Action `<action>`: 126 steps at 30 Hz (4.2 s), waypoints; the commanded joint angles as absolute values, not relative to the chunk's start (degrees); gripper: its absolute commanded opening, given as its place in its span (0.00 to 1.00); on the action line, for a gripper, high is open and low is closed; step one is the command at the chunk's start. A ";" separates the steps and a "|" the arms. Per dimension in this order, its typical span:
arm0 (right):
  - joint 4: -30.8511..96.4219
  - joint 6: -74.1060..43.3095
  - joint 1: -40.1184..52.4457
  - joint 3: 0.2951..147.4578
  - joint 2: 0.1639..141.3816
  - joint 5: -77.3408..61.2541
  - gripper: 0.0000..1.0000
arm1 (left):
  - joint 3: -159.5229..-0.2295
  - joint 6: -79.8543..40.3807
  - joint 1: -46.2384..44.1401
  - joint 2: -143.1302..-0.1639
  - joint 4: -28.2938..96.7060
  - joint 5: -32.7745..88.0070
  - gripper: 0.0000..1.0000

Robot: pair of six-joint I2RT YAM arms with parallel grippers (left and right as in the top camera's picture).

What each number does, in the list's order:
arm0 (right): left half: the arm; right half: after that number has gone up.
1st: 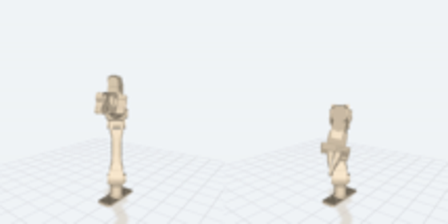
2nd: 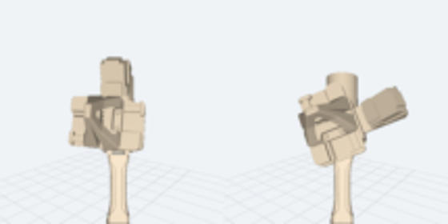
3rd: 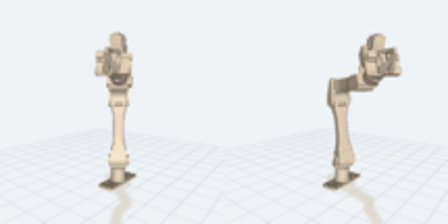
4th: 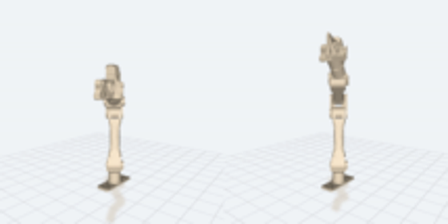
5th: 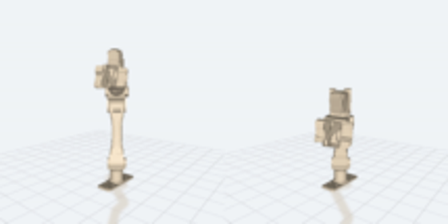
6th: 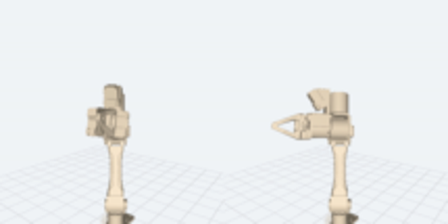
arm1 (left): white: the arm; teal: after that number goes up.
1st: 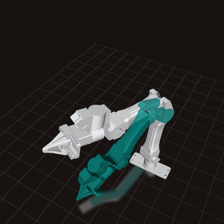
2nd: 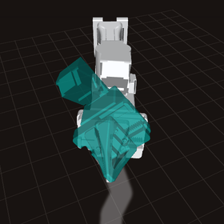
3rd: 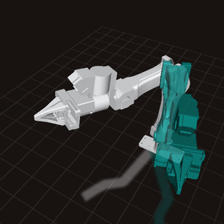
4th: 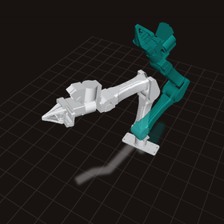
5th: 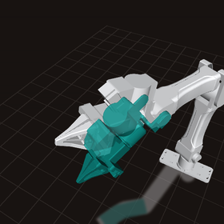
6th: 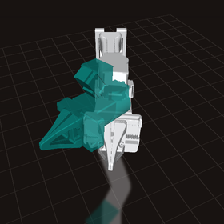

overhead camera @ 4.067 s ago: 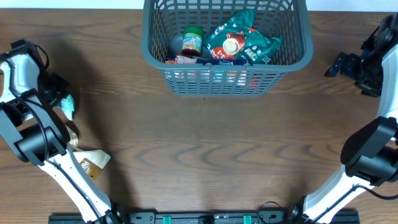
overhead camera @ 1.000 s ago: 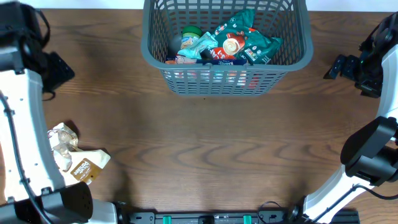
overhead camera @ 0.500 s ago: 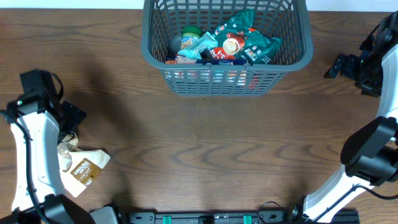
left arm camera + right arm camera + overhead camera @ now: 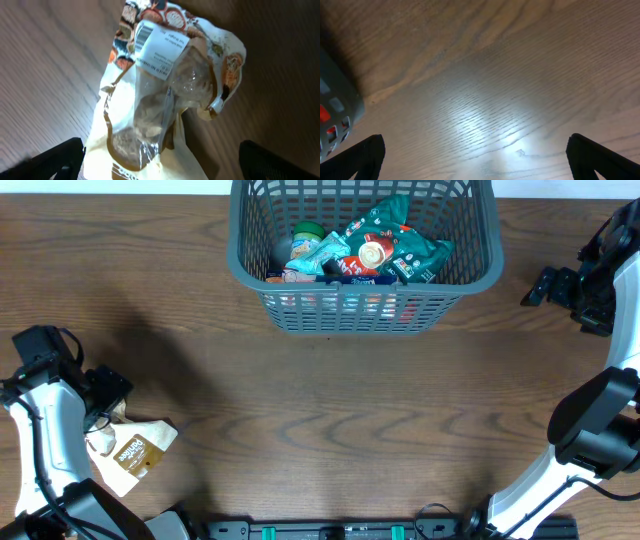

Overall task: Pack container
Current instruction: 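Release the packet and move the left gripper to the mushroom bag, then grasp the clear mushroom snack bag with the left gripper and lift, then carry the mushroom bag over the basket and release it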

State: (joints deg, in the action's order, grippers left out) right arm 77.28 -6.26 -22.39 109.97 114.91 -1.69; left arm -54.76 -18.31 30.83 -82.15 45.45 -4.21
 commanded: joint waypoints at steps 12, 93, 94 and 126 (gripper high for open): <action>78.19 -5.52 -22.04 109.69 115.42 -1.52 0.99 | -43.99 -3.42 32.45 -82.85 29.95 1.56 0.98; 83.59 -2.87 -22.04 109.69 115.42 -1.54 0.99 | -112.20 54.50 -20.12 -121.95 20.27 18.15 0.05; 83.74 -2.87 -22.04 109.69 115.42 -1.54 0.99 | -112.20 53.69 -19.84 -122.85 20.49 17.80 0.06; 73.63 2.26 -18.83 133.82 113.47 -9.23 0.99 | -112.27 23.07 -12.10 -96.82 43.70 -3.55 0.98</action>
